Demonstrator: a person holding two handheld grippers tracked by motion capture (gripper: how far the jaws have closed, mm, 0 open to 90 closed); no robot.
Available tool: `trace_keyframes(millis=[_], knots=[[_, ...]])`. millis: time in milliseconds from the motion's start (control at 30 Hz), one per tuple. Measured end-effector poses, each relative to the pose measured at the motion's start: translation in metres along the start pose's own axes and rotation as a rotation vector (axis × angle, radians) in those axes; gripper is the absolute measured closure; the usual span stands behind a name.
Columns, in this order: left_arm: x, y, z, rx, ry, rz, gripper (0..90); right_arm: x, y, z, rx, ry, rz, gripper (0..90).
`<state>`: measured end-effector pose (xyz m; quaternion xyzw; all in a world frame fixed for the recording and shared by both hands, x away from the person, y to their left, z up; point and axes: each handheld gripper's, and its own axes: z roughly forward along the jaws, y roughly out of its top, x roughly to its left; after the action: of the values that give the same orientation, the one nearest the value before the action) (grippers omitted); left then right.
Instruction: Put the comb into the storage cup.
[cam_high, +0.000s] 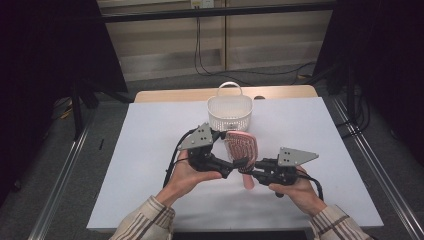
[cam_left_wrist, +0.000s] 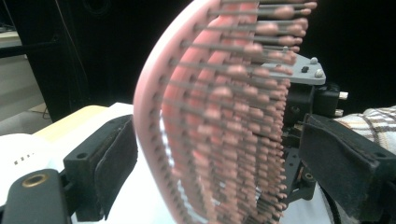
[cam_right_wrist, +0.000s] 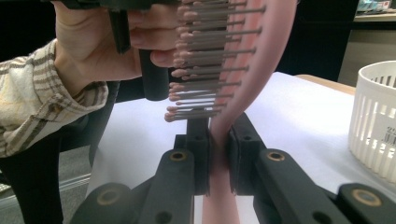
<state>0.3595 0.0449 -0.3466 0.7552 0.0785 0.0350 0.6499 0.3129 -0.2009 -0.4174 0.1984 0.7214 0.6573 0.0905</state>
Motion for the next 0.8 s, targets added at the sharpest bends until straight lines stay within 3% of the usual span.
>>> trace_keyframes(millis=[67,333,800], knots=[[-0.0003,-0.0001,-0.0008,0.003,-0.006,0.016,17.8,0.0007,-0.0002,0.0005,0.013,-0.003,-0.012,81.4],[-0.001,-0.0006,0.0026,-0.005,-0.035,0.005,22.0,0.0016,0.0,0.0011,0.004,0.023,0.0,81.4],[-0.0035,0.0016,0.0047,0.028,-0.083,0.007,31.8,0.0039,-0.0004,0.0025,0.017,0.063,-0.007,81.4]])
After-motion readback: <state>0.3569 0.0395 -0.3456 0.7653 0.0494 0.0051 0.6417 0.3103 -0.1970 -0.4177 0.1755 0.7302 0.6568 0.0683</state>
